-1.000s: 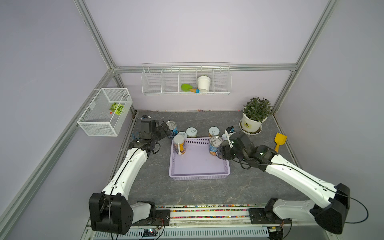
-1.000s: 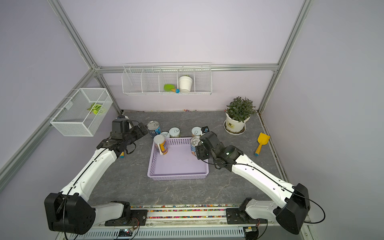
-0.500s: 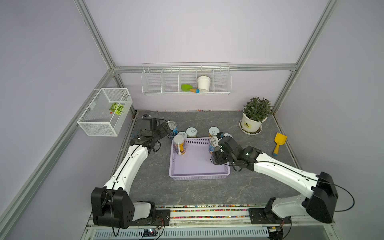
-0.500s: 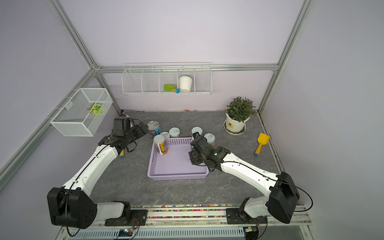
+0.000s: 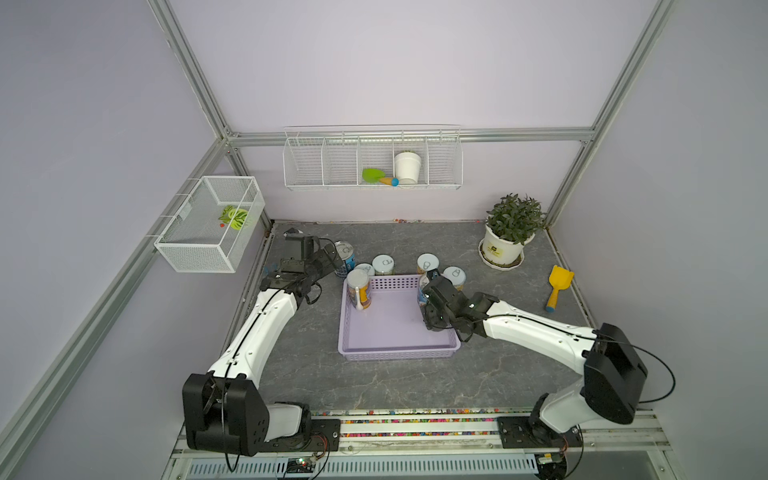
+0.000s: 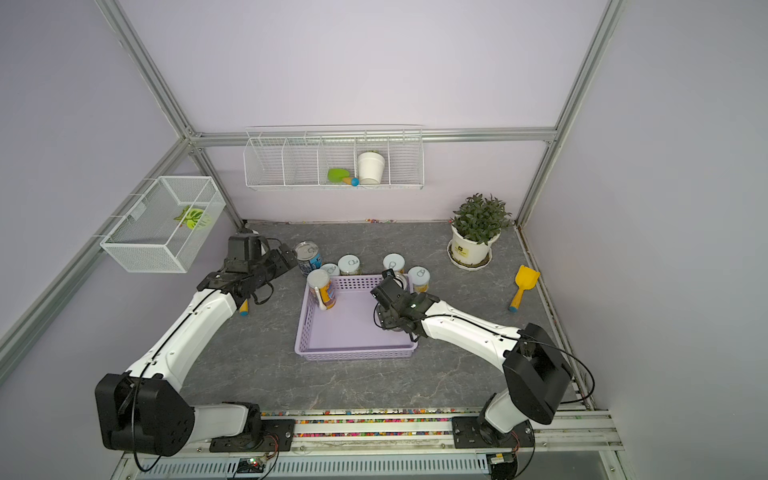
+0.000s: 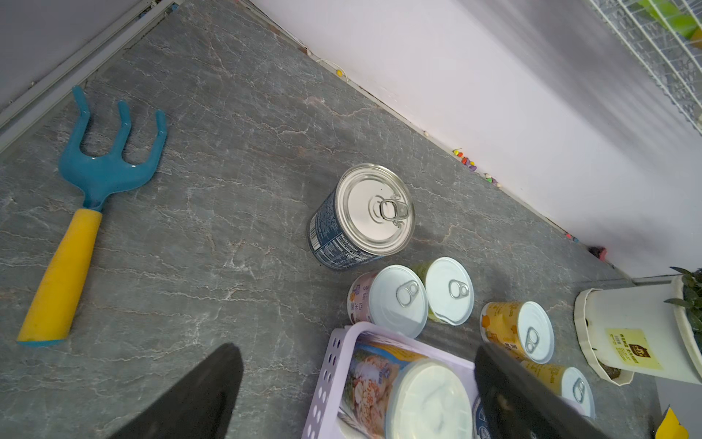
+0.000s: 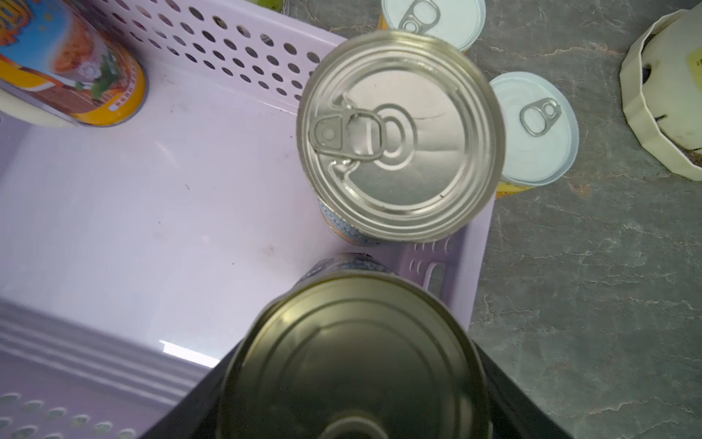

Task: Put the canned food in the basket
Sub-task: Place the canned food in the basket.

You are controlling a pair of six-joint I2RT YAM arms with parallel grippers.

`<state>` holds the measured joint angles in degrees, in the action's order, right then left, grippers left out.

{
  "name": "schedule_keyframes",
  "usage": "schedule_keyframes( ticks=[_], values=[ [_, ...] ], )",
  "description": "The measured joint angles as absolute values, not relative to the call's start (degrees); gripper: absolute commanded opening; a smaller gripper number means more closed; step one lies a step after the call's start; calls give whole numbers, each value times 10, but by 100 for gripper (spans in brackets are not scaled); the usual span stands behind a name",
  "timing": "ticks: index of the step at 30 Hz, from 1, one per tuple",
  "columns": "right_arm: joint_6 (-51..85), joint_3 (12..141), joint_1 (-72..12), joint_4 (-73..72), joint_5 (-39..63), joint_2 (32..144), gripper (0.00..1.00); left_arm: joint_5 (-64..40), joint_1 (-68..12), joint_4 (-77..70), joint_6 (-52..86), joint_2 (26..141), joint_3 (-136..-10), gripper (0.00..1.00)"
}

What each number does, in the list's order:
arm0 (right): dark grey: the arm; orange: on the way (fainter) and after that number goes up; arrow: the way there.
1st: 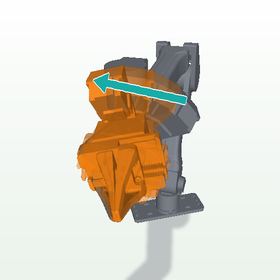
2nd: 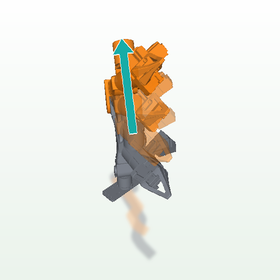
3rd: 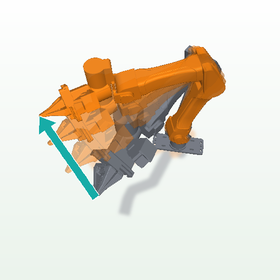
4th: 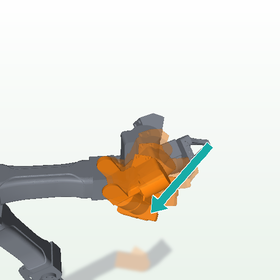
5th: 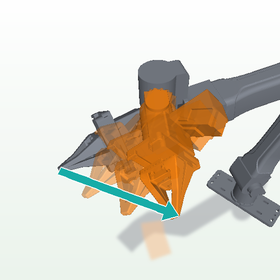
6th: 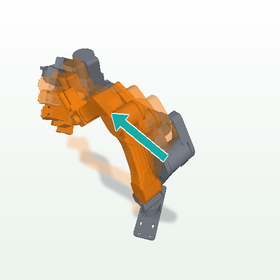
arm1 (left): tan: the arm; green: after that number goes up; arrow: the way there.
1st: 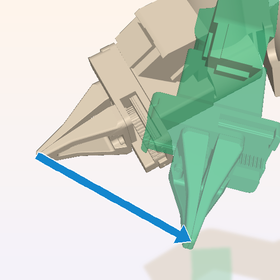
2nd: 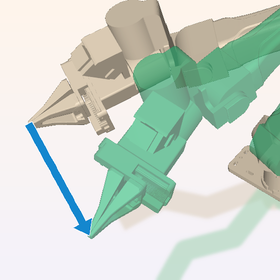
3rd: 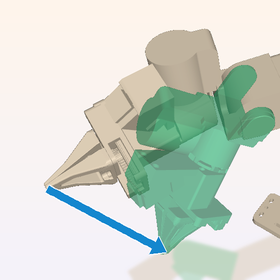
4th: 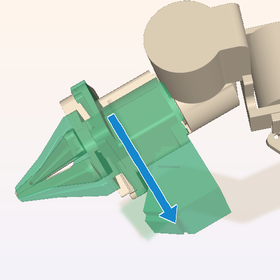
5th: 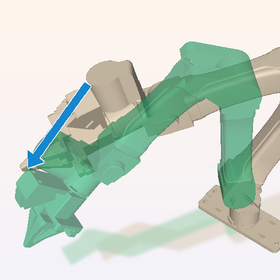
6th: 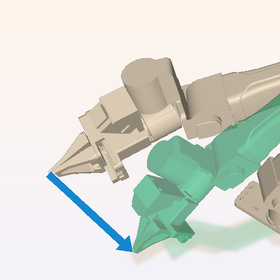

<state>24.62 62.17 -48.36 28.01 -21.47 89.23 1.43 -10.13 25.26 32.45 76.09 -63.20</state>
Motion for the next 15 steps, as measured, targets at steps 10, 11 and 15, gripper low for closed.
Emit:
schedule_keyframes(
  ticks=[10,11,15],
  values=[
    [246,635,-485,261,-246,941,36,14,-101,253,324,763,-632,100],
    [246,637,-485,261,-249,943,36,14,-101,253,325,763,-632,100],
    [246,643,-484,258,-259,951,39,14,-101,253,325,764,-632,100]
  ],
)
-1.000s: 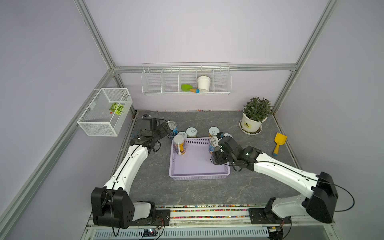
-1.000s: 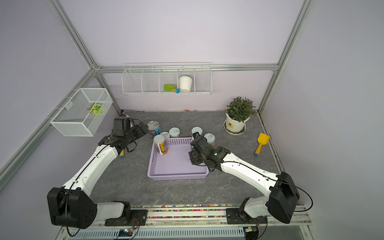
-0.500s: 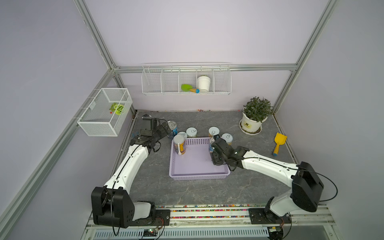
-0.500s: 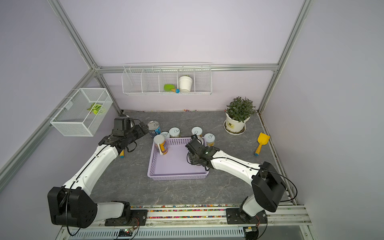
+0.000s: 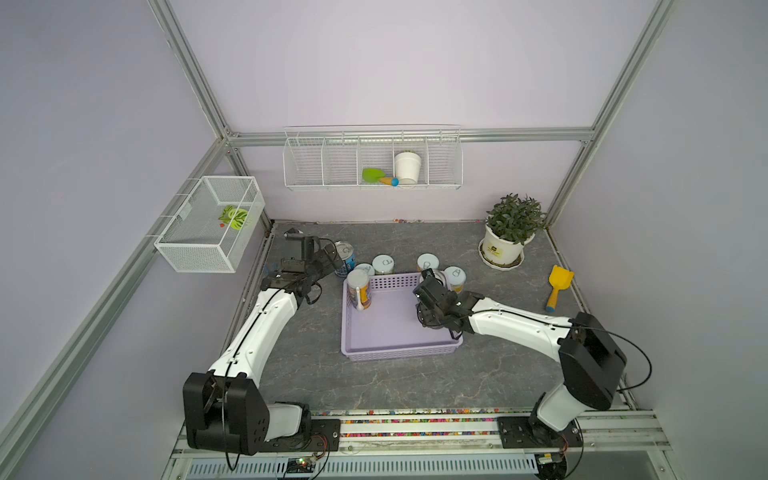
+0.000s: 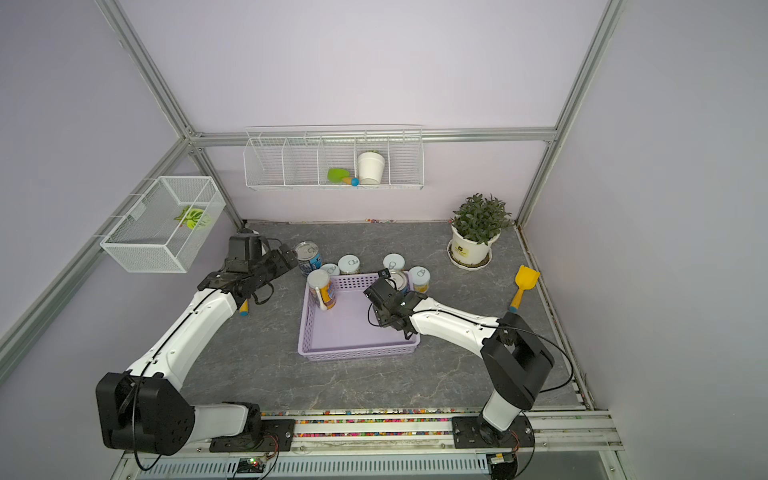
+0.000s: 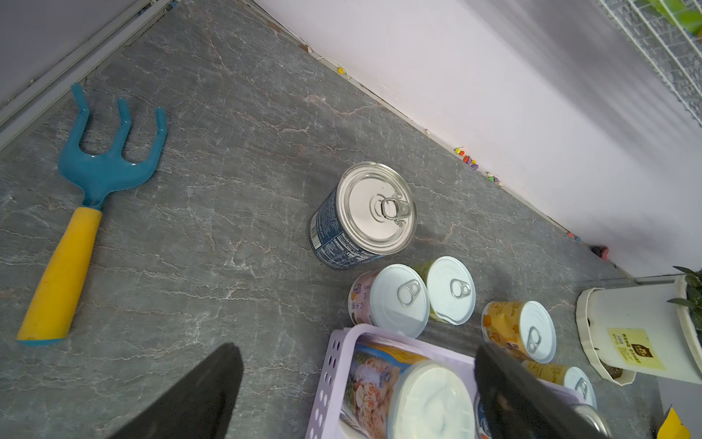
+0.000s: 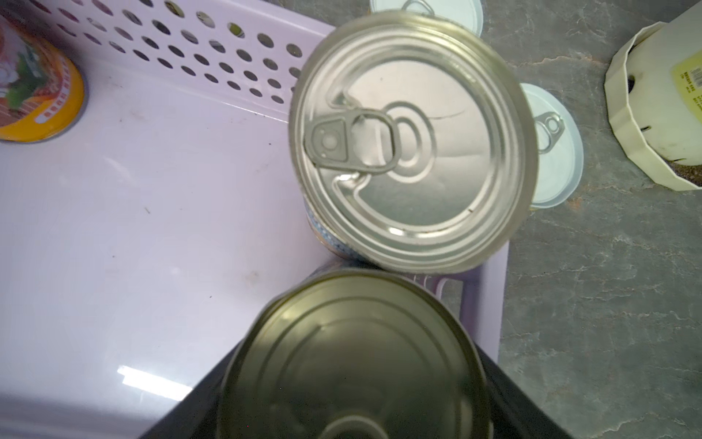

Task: Put the canned food in the basket
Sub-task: Place the canned food in the basket.

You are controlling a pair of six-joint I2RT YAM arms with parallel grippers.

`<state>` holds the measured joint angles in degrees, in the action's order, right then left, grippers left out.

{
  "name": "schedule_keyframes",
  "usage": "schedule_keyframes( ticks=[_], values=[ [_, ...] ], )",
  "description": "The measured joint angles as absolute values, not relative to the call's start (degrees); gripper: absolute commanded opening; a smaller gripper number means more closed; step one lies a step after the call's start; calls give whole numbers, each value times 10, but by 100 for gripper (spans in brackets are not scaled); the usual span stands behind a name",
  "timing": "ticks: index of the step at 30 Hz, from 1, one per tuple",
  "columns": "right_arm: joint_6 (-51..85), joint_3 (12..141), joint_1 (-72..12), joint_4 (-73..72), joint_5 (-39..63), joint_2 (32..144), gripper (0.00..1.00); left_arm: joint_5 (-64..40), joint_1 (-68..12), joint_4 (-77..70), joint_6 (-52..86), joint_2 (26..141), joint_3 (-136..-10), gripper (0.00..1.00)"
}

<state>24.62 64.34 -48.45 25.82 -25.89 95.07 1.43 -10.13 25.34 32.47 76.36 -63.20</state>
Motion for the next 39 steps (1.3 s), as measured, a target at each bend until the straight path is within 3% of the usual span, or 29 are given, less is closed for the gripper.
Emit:
schedule_keyframes(
  ticks=[5,20,39],
  values=[
    [246,649,-484,254,-266,958,47,14,-101,254,325,764,-632,100],
    [252,652,-480,246,-278,960,99,14,-101,254,325,772,-632,100],
    [249,647,-477,205,-283,848,99,-31,-101,259,312,841,-675,100]
  ],
)
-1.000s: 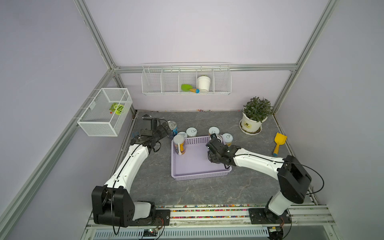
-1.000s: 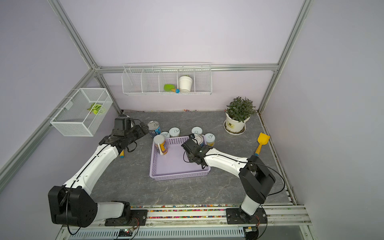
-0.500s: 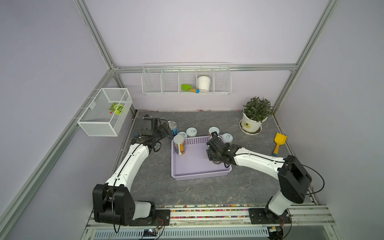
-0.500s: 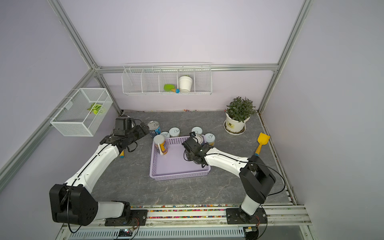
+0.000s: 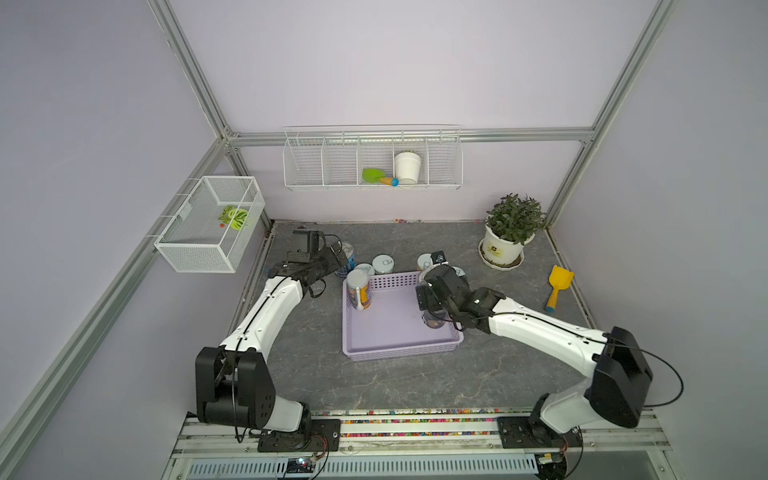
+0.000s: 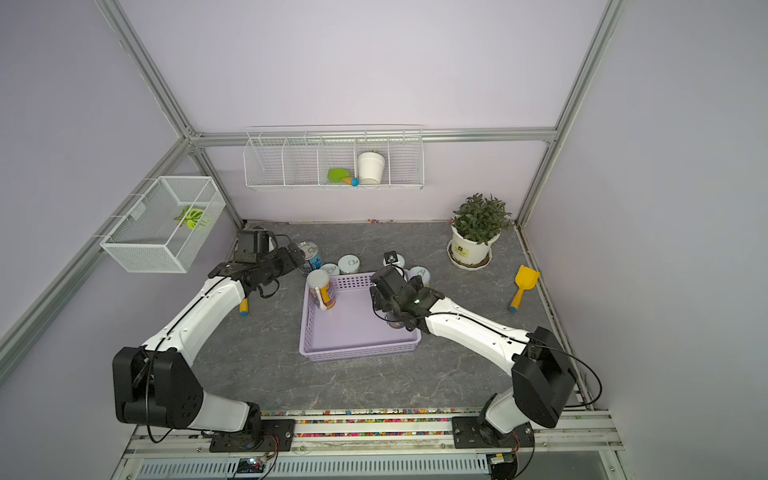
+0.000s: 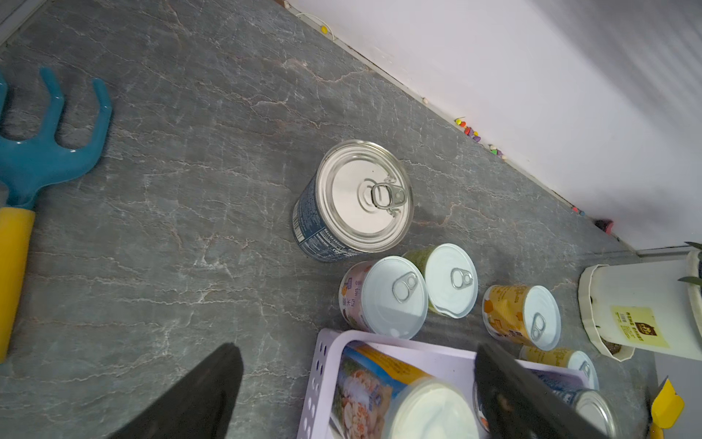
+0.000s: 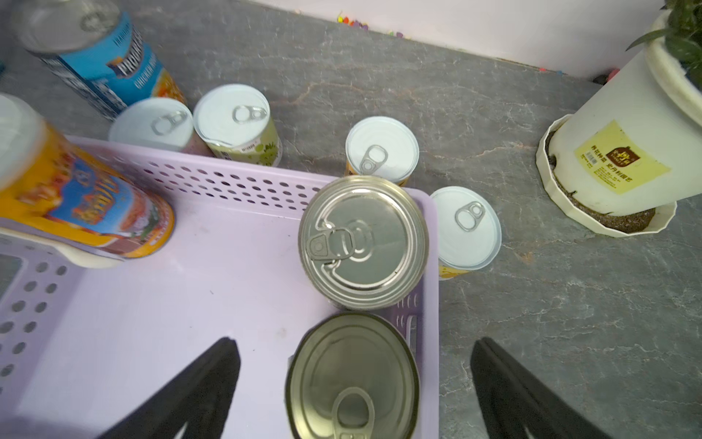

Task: Put the canned food in the basket
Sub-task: Place the canned food in the basket, then pick up the canned food from the center of the board.

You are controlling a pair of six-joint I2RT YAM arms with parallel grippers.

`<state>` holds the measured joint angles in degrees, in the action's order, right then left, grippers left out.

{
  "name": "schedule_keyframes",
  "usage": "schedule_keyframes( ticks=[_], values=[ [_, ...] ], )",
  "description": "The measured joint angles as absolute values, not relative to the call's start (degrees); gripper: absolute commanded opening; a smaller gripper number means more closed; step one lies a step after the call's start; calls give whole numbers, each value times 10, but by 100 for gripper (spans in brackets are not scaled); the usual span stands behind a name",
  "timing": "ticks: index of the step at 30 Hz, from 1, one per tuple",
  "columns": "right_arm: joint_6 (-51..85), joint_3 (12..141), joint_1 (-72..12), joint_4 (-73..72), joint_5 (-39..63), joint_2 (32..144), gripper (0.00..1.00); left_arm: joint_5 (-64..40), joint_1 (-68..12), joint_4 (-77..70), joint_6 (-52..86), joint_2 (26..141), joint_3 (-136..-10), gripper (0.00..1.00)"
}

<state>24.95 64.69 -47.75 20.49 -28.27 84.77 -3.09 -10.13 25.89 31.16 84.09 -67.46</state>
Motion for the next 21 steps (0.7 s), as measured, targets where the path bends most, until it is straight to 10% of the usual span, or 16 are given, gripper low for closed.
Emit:
schedule_keyframes(
  ticks=[21],
  values=[
    [245,569,-477,151,-285,735,98,50,-154,345,293,1090,-938,99]
  ],
)
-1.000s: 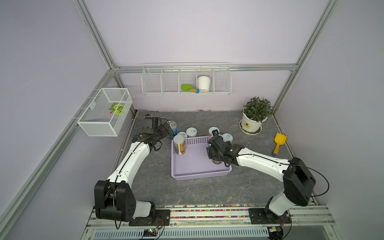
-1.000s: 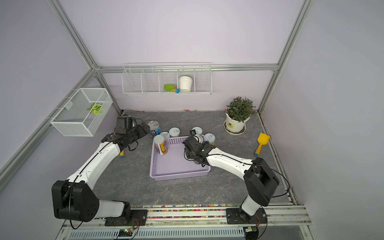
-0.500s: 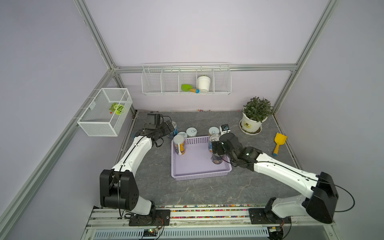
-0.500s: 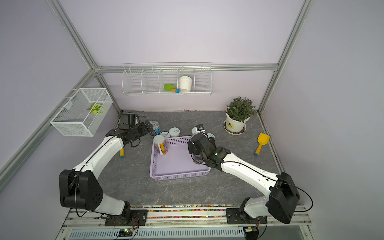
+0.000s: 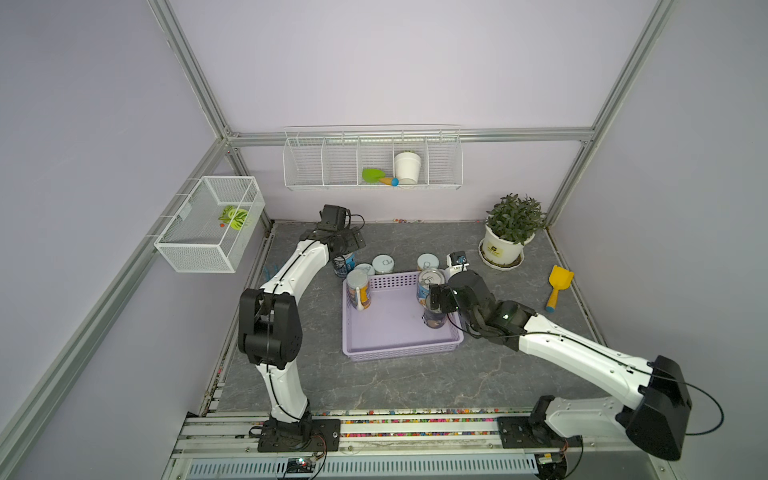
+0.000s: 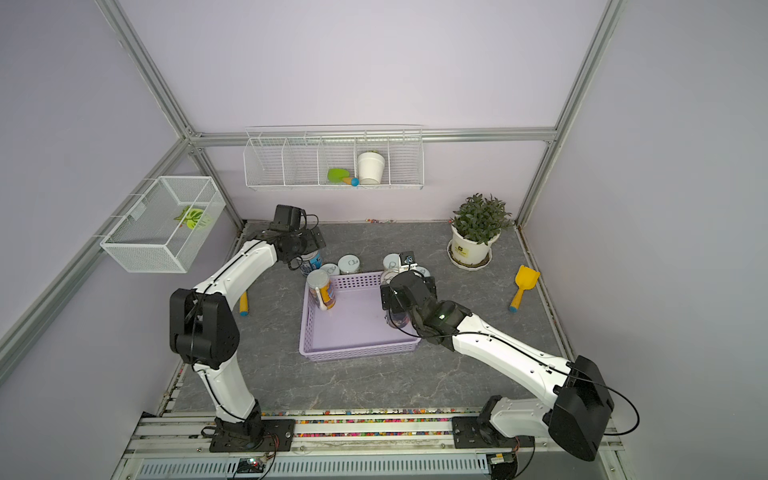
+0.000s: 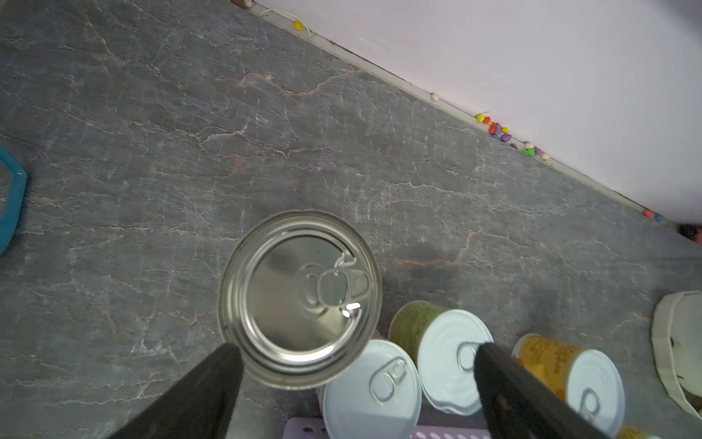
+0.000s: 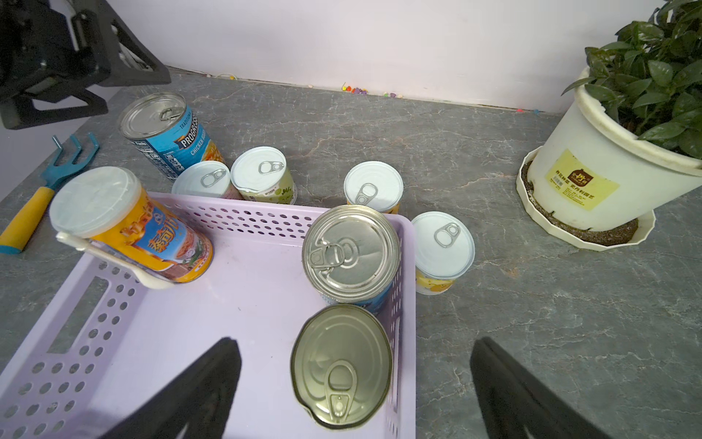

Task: Put the canned food in the basket
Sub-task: Pick up the canned food from the center of the board.

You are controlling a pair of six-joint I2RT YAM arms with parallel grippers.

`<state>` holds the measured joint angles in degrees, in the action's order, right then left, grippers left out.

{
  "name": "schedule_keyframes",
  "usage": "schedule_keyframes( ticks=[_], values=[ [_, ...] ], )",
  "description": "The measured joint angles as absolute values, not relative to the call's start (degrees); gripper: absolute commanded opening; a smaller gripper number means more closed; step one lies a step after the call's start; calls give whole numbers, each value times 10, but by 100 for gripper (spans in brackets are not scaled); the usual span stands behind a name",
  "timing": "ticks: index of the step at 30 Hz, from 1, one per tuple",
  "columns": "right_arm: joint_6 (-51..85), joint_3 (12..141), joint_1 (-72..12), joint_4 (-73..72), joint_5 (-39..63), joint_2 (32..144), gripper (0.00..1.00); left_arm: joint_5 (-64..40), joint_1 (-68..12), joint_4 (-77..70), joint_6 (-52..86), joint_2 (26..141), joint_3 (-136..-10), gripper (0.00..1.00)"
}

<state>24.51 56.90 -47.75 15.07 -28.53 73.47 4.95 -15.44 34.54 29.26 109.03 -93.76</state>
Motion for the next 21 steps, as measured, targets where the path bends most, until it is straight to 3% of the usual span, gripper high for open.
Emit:
schedule_keyframes(
  ticks=[21],
  values=[
    [243,571,-477,150,-282,768,98,103,-154,398,294,1176,-987,100]
  ],
)
